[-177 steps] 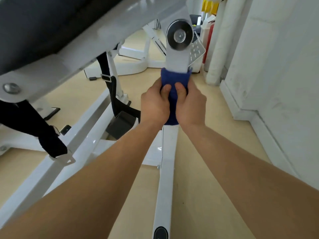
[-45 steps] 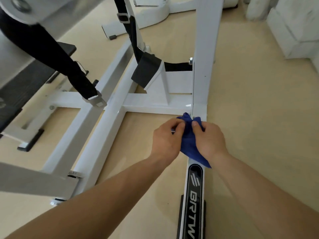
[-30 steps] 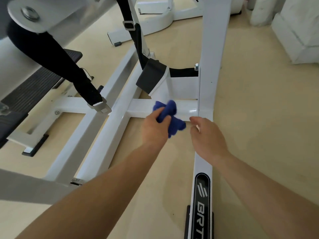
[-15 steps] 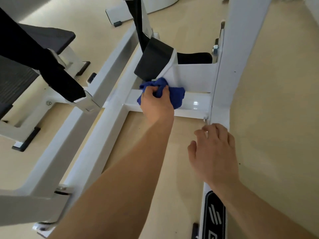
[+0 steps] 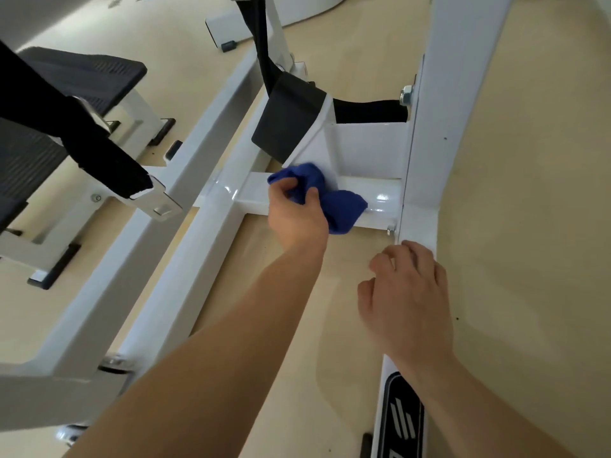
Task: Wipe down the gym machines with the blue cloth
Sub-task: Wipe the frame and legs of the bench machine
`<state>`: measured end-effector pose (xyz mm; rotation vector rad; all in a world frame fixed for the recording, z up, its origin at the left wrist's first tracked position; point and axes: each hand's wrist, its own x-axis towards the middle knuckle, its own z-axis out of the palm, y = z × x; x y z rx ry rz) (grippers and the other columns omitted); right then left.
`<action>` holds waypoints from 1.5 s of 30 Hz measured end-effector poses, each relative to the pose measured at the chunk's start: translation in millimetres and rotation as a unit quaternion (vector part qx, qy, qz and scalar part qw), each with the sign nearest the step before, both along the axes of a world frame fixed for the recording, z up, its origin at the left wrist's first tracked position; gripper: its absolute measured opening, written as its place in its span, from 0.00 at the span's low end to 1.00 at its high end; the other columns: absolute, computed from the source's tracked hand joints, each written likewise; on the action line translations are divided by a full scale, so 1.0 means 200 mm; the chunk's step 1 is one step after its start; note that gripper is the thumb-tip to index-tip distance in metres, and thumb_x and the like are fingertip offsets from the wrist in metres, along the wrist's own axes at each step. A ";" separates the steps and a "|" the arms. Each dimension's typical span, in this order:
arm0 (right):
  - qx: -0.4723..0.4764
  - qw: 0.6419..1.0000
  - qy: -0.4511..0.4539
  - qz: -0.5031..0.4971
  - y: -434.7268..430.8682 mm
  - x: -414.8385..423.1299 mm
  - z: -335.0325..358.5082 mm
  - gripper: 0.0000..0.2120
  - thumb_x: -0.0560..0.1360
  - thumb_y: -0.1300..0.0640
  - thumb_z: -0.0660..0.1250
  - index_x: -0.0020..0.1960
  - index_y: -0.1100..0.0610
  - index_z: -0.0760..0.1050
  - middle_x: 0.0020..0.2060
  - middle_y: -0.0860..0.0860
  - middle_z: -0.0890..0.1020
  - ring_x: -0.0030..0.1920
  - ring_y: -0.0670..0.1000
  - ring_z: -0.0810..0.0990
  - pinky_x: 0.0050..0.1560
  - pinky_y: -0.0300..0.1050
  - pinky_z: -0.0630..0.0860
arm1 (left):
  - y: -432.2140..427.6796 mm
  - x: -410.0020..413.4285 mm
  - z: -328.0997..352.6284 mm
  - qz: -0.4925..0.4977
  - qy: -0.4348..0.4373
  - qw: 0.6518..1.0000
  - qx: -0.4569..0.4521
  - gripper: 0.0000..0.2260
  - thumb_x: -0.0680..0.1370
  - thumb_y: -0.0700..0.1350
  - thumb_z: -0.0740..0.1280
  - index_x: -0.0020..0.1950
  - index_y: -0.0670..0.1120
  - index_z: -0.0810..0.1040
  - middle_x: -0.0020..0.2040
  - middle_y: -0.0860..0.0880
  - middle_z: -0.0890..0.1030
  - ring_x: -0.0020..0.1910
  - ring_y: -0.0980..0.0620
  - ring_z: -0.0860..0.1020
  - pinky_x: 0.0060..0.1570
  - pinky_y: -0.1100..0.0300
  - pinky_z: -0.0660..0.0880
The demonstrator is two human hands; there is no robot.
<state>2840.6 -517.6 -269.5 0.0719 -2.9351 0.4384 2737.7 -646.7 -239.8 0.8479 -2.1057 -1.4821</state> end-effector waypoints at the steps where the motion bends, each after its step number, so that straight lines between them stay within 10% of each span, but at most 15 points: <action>1: 0.003 1.000 0.000 0.000 0.00 0.00 0.00 0.18 0.72 0.53 0.54 0.49 0.56 0.80 0.52 0.52 0.80 0.63 0.57 0.72 0.58 0.52 0.71 | 0.03 -0.01 0.03 0.005 0.017 1.000 0.009 0.13 0.77 0.44 0.70 0.60 0.49 0.76 0.53 0.54 0.79 0.48 0.56 0.76 0.37 0.78 0.69; 5: 0.014 1.000 -0.003 0.005 0.00 0.00 -0.01 0.18 0.73 0.54 0.53 0.50 0.57 0.80 0.51 0.52 0.80 0.64 0.57 0.72 0.58 0.52 0.71 | 0.10 -0.04 0.10 0.000 0.058 0.998 0.037 0.11 0.74 0.47 0.74 0.54 0.52 0.78 0.50 0.55 0.81 0.48 0.56 0.79 0.49 0.65 0.76; 12: -0.007 1.000 0.003 0.004 0.01 0.01 -0.02 0.18 0.72 0.54 0.52 0.48 0.57 0.80 0.50 0.52 0.80 0.63 0.57 0.73 0.57 0.52 0.72 | 0.02 -0.07 0.01 -0.046 -0.016 0.998 -0.034 0.07 0.75 0.49 0.72 0.51 0.49 0.81 0.39 0.58 0.78 0.37 0.63 0.75 0.30 0.76 0.68; 19: 0.008 1.000 0.004 -0.008 -0.01 0.00 0.00 0.15 0.71 0.54 0.55 0.46 0.56 0.79 0.47 0.51 0.79 0.60 0.56 0.73 0.55 0.51 0.71 | -0.05 -0.06 -0.03 0.002 -0.100 0.993 0.071 0.19 0.75 0.50 0.72 0.59 0.48 0.68 0.48 0.52 0.74 0.43 0.51 0.75 0.42 0.58 0.74; 26: 0.028 1.000 0.011 -0.003 -0.01 0.00 -0.01 0.19 0.72 0.52 0.52 0.47 0.58 0.80 0.49 0.53 0.80 0.60 0.57 0.73 0.55 0.52 0.72 | -0.02 -0.08 0.08 0.028 -0.066 0.987 0.145 0.15 0.74 0.49 0.74 0.60 0.49 0.79 0.49 0.51 0.81 0.49 0.47 0.81 0.54 0.53 0.79; 36: 0.028 0.999 0.034 -0.002 -0.01 0.01 -0.04 0.14 0.73 0.56 0.58 0.49 0.59 0.80 0.51 0.54 0.79 0.62 0.58 0.73 0.57 0.53 0.72 | -0.07 -0.10 0.05 -0.041 -0.027 0.998 -0.026 0.08 0.75 0.49 0.73 0.47 0.49 0.75 0.36 0.58 0.76 0.35 0.60 0.76 0.32 0.70 0.68; 45: 0.058 0.998 0.030 -0.011 -0.02 -0.01 -0.03 0.11 0.72 0.53 0.58 0.41 0.57 0.78 0.46 0.53 0.77 0.58 0.58 0.71 0.53 0.53 0.68 | -0.08 -0.09 -0.06 -0.087 -0.161 0.979 -0.091 0.10 0.76 0.50 0.70 0.54 0.47 0.76 0.43 0.52 0.77 0.42 0.50 0.75 0.41 0.59 0.68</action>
